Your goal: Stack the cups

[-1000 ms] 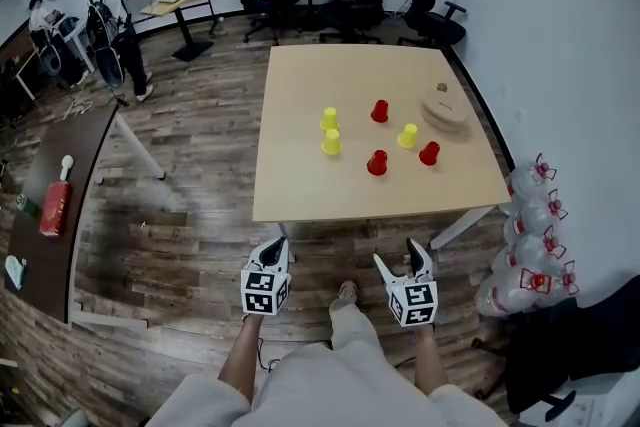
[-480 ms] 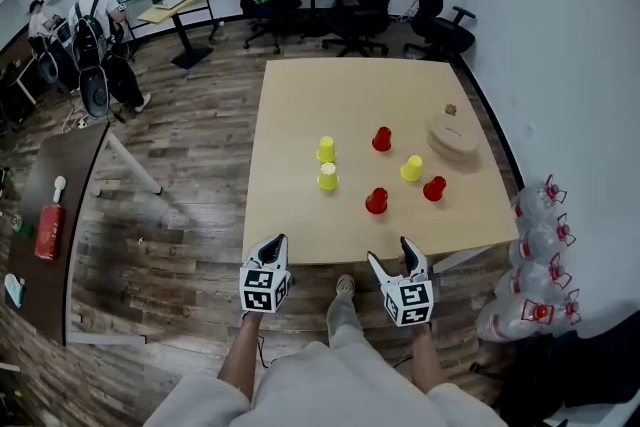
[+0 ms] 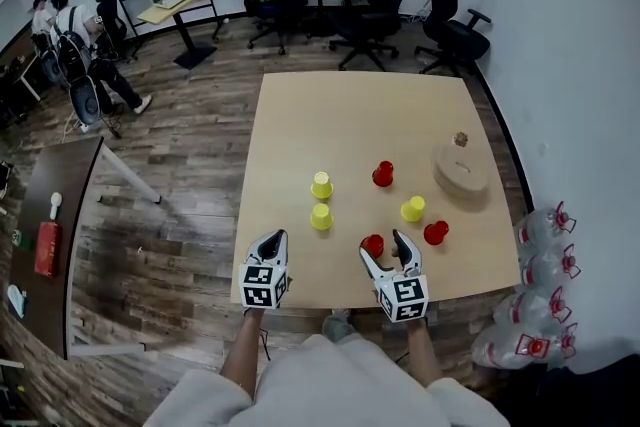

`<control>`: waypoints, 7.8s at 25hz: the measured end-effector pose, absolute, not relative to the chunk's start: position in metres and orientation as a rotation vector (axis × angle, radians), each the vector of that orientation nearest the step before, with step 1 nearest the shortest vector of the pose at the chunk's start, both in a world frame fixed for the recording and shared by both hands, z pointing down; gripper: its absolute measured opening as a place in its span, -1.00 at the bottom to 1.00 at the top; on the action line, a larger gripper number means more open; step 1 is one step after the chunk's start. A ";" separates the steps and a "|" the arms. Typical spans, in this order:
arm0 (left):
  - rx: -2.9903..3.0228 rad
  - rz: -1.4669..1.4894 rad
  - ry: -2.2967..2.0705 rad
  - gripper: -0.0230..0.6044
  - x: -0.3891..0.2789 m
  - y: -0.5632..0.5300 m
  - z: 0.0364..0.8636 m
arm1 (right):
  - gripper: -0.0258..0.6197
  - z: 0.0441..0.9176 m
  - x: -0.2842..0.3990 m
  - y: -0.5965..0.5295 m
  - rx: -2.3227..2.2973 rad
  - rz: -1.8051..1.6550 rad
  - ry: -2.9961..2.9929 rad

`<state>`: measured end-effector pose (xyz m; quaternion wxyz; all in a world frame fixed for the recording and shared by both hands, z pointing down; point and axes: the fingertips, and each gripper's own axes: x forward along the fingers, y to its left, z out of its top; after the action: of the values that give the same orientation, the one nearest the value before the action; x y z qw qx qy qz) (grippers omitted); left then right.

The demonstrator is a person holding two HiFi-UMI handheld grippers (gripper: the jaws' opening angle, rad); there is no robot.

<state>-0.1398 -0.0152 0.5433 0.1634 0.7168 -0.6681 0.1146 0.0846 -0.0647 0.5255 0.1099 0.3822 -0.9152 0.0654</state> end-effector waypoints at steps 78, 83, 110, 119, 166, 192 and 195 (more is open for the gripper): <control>1.914 0.346 -1.890 -0.90 -0.258 -0.075 0.569 | -0.20 0.690 -0.039 -0.239 1.117 0.527 -2.236; 1.906 0.352 -1.895 -0.90 -0.260 -0.075 0.570 | -0.20 0.699 -0.038 -0.239 1.102 0.545 -2.213; 1.978 0.338 -1.854 -0.90 -0.246 -0.079 0.565 | 0.05 0.588 -0.068 -0.178 1.094 0.327 -2.545; 2.083 0.343 -1.747 -0.90 -0.211 -0.089 0.566 | 0.04 0.573 -0.004 -0.146 1.249 0.275 -2.472; 2.095 0.373 -1.719 -0.90 -0.177 -0.107 0.568 | -0.21 0.664 0.047 -0.192 1.236 0.453 -2.250; 2.042 0.387 -1.755 -0.90 -0.199 -0.106 0.573 | -0.04 0.693 0.025 -0.205 1.142 0.500 -2.230; 2.055 0.385 -1.743 -0.90 -0.196 -0.107 0.573 | 0.01 0.672 0.025 -0.201 1.159 0.461 -2.286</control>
<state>-0.1957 -0.1073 0.5731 0.2081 0.7384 -0.6264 0.1383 0.0245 -0.2010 0.6718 0.2653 0.4292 -0.8463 0.1707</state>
